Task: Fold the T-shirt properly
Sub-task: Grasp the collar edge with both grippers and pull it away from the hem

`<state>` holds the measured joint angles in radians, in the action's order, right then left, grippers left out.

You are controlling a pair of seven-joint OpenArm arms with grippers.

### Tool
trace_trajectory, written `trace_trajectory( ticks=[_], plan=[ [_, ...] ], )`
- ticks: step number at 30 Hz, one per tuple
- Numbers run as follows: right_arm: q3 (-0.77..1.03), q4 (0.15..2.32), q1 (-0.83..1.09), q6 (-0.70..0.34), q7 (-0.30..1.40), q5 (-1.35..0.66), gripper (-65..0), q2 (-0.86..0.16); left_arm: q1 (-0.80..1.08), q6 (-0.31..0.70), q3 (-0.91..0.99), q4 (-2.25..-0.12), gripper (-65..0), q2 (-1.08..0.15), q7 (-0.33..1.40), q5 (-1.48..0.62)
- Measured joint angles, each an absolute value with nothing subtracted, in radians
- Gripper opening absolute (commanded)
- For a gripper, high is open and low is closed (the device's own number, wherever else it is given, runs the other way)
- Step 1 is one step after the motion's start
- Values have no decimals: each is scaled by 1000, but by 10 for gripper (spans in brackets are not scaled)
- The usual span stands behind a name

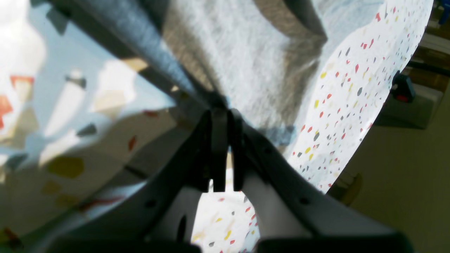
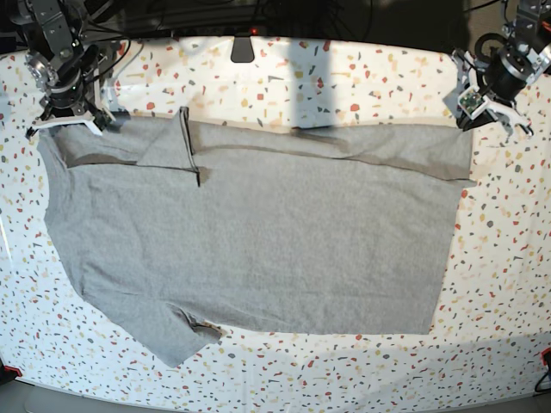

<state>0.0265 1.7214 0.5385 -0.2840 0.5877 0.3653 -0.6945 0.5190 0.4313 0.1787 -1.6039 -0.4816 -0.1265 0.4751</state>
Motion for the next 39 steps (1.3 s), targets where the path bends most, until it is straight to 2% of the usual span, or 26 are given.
trace_trajectory(
  ticks=[4, 9, 16, 21, 22, 24, 25, 27, 31, 39],
  plan=[
    [122, 1763, 638, -287, 530, 364, -650, -695, 616, 438, 284, -1690, -650, -482, -130, 404],
    [223, 1821, 778, -289, 482, 255, -650, -696, 712, 446, 362, -1755, -650, -483, -147, 396],
    [242, 1828, 910, -242, 435, 231, -650, -694, 791, 446, 379, -1759, -650, -482, -147, 395],
    [242, 1828, 915, -243, 450, 206, -650, -693, 809, 445, 379, -1761, -650, -482, -118, 392],
    [242, 1828, 915, -244, 453, 205, -627, -693, 809, 446, 379, -1761, -613, -482, -88, 392],
    [242, 1829, 915, -246, 489, 208, -517, -693, 808, 425, 379, -1761, -442, -482, 12, 395],
    [244, 1828, 915, -241, 510, 212, -470, -694, 809, 422, 384, -1760, -390, -484, 46, 399],
    [249, 1828, 915, -238, 514, 215, -419, -696, 809, 423, 387, -1759, -379, -487, 94, 398],
    [248, 1850, 915, -239, 506, 213, -416, -695, 807, 426, 385, -1759, -379, -485, 165, 395],
    [248, 1991, 915, -233, 509, 214, -416, -696, 799, 424, 385, -1769, -379, -484, 112, 360]
  ],
)
